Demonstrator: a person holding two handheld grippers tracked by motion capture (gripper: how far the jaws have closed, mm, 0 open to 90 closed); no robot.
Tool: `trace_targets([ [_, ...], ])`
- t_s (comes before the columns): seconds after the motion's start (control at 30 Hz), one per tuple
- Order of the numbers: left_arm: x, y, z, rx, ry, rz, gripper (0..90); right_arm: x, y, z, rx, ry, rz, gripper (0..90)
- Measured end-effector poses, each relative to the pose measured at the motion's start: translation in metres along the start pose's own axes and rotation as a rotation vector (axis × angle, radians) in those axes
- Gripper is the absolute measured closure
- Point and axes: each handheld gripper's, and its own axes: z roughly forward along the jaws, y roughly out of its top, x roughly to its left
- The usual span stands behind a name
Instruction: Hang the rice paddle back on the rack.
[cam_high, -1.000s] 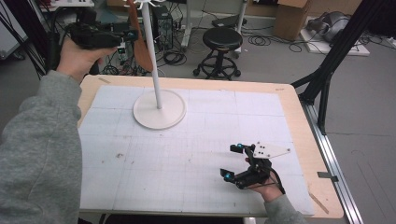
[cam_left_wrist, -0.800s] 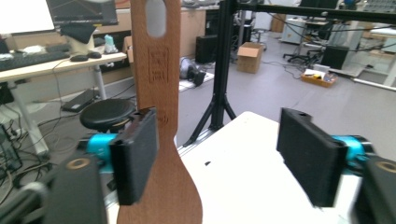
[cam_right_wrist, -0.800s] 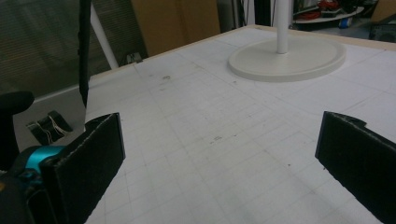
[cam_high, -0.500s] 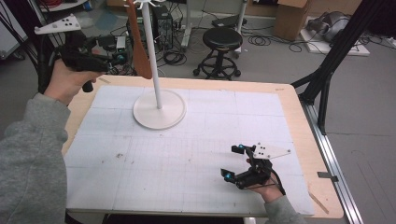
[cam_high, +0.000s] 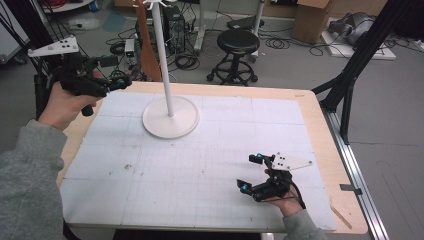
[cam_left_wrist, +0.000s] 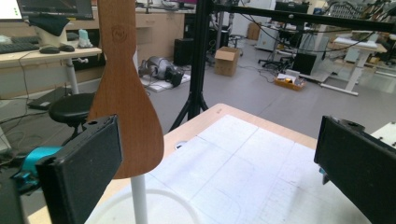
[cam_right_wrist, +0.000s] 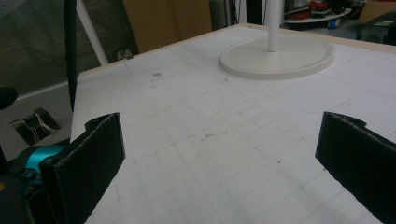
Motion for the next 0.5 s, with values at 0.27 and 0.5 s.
trace_targets([
  [0.27,-0.014,-0.019,-0.003,0.068,-0.019,0.007,1.7,0.004,0.002,0.001,0.005,-0.013,-0.039,0.0],
  [0.5,-0.028,-0.037,-0.004,0.057,-0.038,0.025,1.7,0.001,0.004,-0.002,-0.037,-0.051,-0.043,0.0],
])
